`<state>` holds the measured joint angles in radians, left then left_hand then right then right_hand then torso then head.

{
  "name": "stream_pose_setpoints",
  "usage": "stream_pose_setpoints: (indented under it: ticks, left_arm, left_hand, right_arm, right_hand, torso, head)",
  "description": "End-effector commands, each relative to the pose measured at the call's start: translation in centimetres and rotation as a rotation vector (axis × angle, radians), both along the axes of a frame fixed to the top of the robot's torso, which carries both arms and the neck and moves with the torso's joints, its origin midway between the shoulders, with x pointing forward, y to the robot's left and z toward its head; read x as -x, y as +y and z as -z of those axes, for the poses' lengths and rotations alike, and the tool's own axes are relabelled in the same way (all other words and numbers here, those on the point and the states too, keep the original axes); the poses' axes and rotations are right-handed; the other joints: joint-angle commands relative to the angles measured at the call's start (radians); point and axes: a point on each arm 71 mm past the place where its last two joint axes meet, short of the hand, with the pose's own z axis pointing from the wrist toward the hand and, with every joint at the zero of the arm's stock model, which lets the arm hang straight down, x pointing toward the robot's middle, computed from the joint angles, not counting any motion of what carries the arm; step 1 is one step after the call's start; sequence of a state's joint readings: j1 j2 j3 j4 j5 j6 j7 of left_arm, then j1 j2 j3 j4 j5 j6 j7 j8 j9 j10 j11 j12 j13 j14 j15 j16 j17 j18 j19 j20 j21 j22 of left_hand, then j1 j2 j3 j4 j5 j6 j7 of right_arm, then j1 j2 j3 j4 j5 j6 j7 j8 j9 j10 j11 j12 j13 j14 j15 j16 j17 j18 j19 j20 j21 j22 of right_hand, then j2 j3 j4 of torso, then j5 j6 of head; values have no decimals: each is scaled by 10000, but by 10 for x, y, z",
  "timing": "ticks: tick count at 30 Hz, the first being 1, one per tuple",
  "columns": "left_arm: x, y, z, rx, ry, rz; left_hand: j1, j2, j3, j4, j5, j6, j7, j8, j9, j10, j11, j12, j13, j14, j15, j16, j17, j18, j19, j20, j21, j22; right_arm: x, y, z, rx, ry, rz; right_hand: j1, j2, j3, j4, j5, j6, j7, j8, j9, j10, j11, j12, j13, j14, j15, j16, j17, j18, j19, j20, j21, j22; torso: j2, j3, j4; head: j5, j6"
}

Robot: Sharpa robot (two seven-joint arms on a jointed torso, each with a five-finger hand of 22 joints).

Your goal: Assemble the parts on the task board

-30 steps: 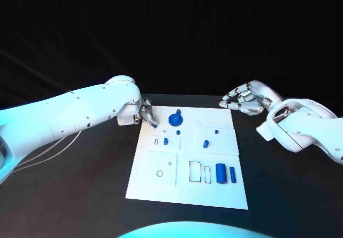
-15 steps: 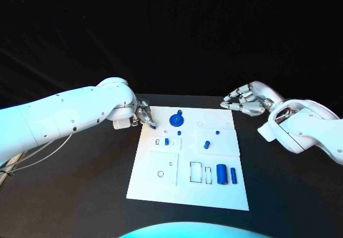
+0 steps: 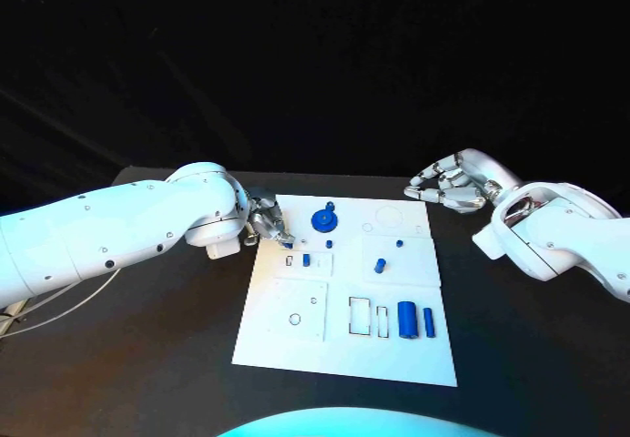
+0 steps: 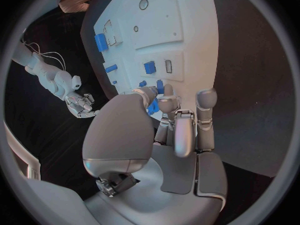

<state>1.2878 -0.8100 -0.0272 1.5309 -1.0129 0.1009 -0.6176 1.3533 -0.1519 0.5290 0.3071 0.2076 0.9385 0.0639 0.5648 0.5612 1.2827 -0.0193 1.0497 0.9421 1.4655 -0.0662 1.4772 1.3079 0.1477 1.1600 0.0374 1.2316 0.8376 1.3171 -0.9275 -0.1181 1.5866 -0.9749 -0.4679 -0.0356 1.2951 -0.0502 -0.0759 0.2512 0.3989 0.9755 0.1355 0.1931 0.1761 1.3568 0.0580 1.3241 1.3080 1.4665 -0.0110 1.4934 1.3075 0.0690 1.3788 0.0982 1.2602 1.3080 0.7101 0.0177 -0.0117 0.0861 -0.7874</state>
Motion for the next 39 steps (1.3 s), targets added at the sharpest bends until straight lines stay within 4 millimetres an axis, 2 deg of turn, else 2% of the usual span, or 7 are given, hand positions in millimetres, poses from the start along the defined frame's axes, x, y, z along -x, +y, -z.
stream_pose_setpoints:
  ticks: [1, 16, 22, 39]
  left_arm:
    - [2, -3, 1, 50, -512, 26]
    - [12, -8, 18, -744, -78, 620]
    - [11, -7, 20, -939, 42, 707]
    - [12, -8, 24, -1391, 245, 1038]
  left_hand:
    - [-5, -115, 1594, -1506, -11, 109, -84, 78, 21, 86, -3, 60, 36, 619, -102, 46, 1097, -76, 75, -32, 83, 28]
    - [-144, -220, 1779, -1541, -23, 162, -118, 160, 52, 296, -34, 345, 334, 639, -126, 74, 1142, -90, 121, -50, 137, 110]
    - [-263, -289, 1870, -1571, -31, 218, -160, 238, 83, 451, -69, 556, 546, 672, -153, 126, 1226, -119, 219, -66, 224, 273]
    - [-316, -343, 1911, -1603, -33, 234, -181, 274, 98, 497, -88, 614, 598, 682, -167, 137, 1242, -126, 244, -76, 249, 312]
  right_arm:
    - [0, 1, 1, 82, -2, -105]
    - [1, 1, 4, 93, 70, -69]
    - [1, 1, 3, 89, 66, -66]
    - [2, 0, 3, 92, 64, -62]
  right_hand:
    - [-27, 43, -48, 29, 63, -71, -6, 55, 2, -12, -42, 29, -5, 677, -65, -64, 1095, 104, -8, -72, -47, 176]
    - [-24, 52, -53, 35, 86, -72, -7, 62, 2, -9, -43, 32, -1, 679, -66, -60, 1102, 102, -2, -72, -41, 183]
    - [-24, 52, -53, 35, 86, -72, -7, 62, 2, -9, -43, 32, -1, 679, -66, -60, 1102, 102, -2, -72, -41, 183]
    - [-6, 67, -58, 36, 112, -69, -10, 78, 3, -10, -46, 31, -3, 678, -68, -65, 1097, 100, 4, -74, -38, 189]
  torso:
    - [-17, -12, 11]
    - [3, 16, 3]
    - [6, 11, 5]
    - [2, 7, 16]
  head:
    - [-1, -2]
    - [48, -68]
    - [50, -89]
    - [77, -106]
